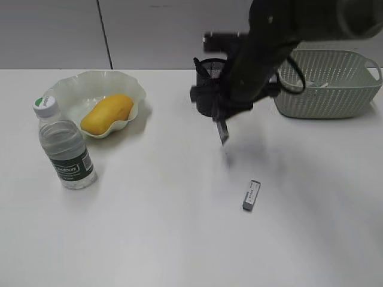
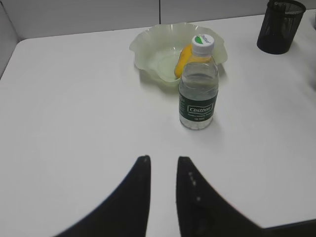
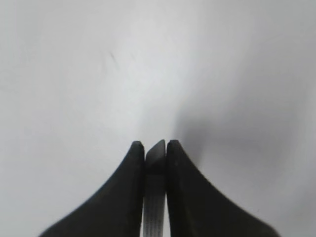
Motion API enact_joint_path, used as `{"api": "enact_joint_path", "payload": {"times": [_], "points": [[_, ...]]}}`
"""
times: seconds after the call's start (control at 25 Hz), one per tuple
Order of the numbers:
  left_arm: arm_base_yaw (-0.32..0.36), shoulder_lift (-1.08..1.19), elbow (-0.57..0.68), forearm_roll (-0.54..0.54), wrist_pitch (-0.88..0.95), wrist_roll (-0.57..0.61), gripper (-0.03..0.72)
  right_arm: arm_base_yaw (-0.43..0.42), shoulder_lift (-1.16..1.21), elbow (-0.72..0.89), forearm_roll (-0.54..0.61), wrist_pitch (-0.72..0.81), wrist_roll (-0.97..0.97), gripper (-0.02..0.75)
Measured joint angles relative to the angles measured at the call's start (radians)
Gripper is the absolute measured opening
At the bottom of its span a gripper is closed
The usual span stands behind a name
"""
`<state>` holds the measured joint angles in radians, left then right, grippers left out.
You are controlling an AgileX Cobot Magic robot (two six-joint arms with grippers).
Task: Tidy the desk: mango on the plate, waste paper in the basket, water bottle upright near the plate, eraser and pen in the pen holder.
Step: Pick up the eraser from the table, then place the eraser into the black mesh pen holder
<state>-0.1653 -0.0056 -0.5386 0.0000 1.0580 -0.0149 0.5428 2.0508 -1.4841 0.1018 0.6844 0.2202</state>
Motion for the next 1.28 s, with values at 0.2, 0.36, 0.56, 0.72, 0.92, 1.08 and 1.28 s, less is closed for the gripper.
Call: {"api": "enact_joint_path", "payload": {"times": [0.2,0.36,0.56,0.72,0.92,1.08,1.28], "points": [[0.0,0.0,0.0,0.0,0.0,0.0,0.13,-0.001,-0.162,-0.002,-0.138,-0.337,-0.029,0.102],[0.0,0.0,0.0,0.0,0.0,0.0,0.13,-0.009,-0.147,-0.003,-0.289,-0.669,-0.032,0.102],[0.0,0.0,0.0,0.0,0.0,0.0,0.13,-0.046,-0.052,-0.003,-0.342,-0.893,-0.043,0.102],[0.0,0.0,0.0,0.0,0.0,0.0,0.13,-0.112,0.023,-0.001,-0.301,-0.948,-0.044,0.102],[0.0,0.0,0.0,0.0,0.0,0.0,0.13,-0.142,0.079,-0.001,-0.263,-0.965,-0.044,0.102],[0.0,0.0,0.0,0.0,0.0,0.0,0.13,-0.142,0.119,0.0,-0.261,-0.969,-0.037,0.152],[0.0,0.0,0.0,0.008,0.0,0.0,0.13,-0.142,0.121,0.0,-0.258,-0.955,-0.033,0.387]]}}
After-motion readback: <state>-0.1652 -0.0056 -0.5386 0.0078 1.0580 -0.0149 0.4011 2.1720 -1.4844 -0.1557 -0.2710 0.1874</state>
